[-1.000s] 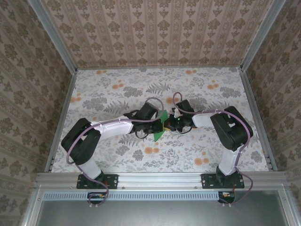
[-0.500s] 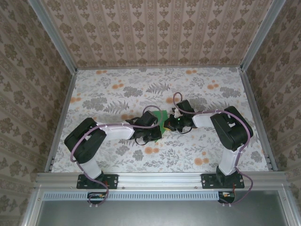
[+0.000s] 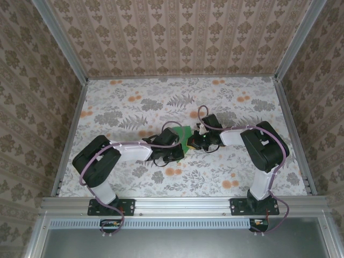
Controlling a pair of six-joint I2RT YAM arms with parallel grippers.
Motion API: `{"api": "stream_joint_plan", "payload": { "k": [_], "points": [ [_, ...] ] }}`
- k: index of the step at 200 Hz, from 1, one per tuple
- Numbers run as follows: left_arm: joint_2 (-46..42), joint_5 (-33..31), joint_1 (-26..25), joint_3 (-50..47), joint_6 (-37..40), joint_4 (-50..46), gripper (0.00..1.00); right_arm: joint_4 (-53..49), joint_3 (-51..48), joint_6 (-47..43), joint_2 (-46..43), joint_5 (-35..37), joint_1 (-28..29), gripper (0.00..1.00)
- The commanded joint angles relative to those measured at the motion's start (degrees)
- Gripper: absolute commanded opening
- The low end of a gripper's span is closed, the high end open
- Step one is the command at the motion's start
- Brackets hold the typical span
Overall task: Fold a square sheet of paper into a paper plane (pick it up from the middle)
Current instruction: Third fold the triangle at the center of the table.
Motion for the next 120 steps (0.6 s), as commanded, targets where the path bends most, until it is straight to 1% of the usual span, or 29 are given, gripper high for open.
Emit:
{"api": "stream_joint_plan", "payload": {
  "k": [1,53,78,120],
  "points": [
    [0.31,0.37,-0.26,-1.83,-2.09,1.38,0.05,-7.64,-3.18,0.92,4.0,6.42,-0.38,0.04],
    [0.57,1.51,-0.96,-3.66,-3.82,1.61,0.04,-7.63,-3.23,1.12,4.08,6.63,-0.35,0.04],
    [0.57,1.32,-1.4,-4.87,-4.05,-0.79,0.03,-7.75,-3.23,1.13,4.37,6.7,-0.38,0.04],
    [-1.45,2.29,-2.24,-8.2,-4.98,-1.71,0.03,-8.79,-2.88,0.94,5.2,7.85,-0.38,0.04]
  ]
}}
